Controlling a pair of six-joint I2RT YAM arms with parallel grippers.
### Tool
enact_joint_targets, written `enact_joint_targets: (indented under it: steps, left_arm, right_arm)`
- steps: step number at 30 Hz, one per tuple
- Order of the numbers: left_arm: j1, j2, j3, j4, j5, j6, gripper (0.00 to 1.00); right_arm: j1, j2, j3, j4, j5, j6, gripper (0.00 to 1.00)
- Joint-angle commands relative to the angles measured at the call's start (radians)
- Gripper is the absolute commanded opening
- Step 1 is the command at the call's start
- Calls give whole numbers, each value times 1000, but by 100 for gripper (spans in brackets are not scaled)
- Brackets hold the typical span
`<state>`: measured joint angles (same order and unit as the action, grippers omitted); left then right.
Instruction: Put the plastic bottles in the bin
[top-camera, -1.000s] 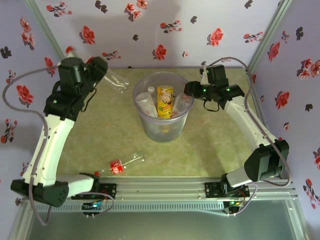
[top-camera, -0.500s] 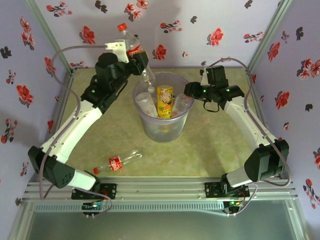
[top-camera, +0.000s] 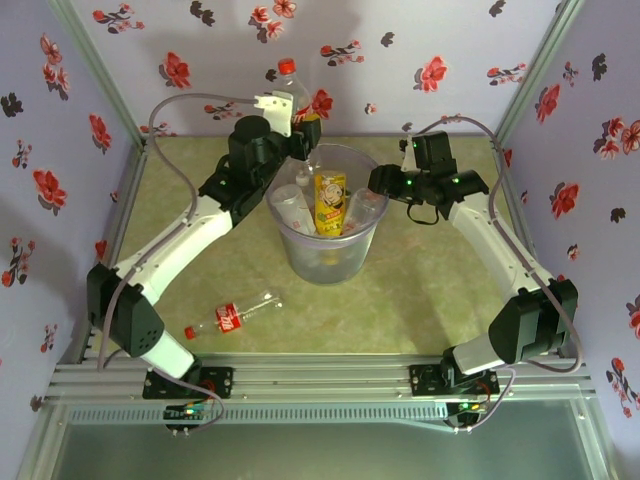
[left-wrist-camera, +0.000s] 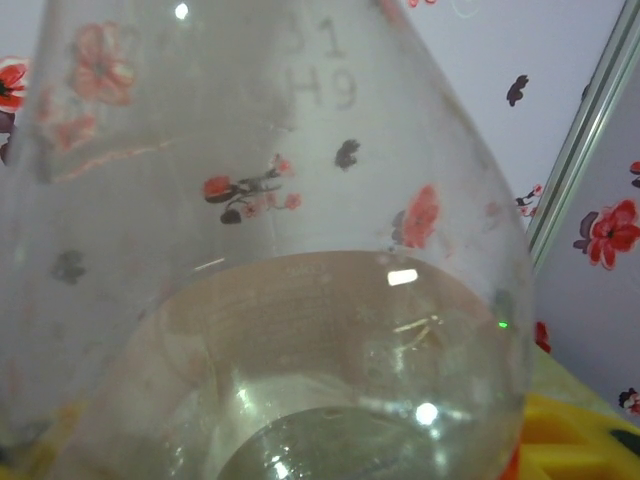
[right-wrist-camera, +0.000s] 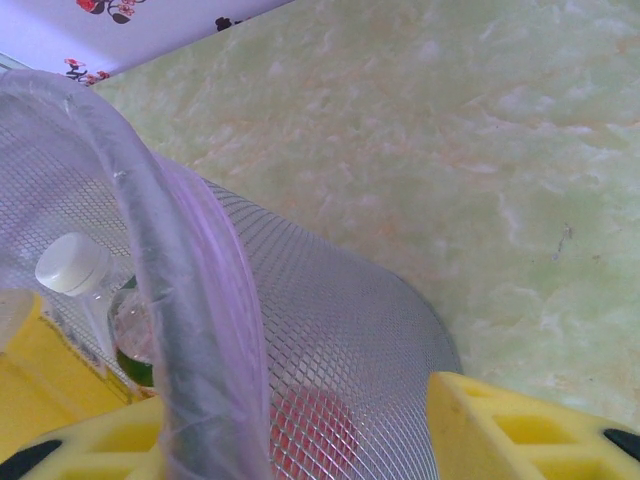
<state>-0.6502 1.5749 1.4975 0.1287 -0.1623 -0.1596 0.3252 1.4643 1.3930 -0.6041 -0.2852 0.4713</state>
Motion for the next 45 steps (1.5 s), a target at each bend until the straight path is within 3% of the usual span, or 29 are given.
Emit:
enact_joint_targets:
  steps: [1, 7, 18, 22, 26, 32, 39, 45]
  left_arm:
    - [-20, 13, -15, 51, -23, 23, 38]
    - [-39, -3, -65, 44, -23, -8, 45]
    - [-55, -20, -74, 10, -26, 47, 89]
    - [-56, -33, -43, -3, -26, 69, 97]
    - [-57, -38, 1, -16, -26, 78, 96]
    - [-54, 27, 99, -85, -38, 65, 75]
    - [-46, 137, 198, -171, -50, 40, 61]
    - [-45, 162, 188, -202, 26, -23, 44]
  right_arm:
    - [0, -19, 16, -31, 14, -20, 54]
    - [0, -22, 18, -33, 18, -23, 54]
    - [0, -26, 13, -31, 18, -22, 54]
    - [0, -24, 15, -31, 16, -21, 54]
    - [0, -21, 16, -29, 14, -19, 54]
    - [2, -22, 14, -28, 14, -16, 54]
    - [5, -23, 11, -26, 15, -16, 54]
    - [6, -24, 11, -27, 14, -16, 54]
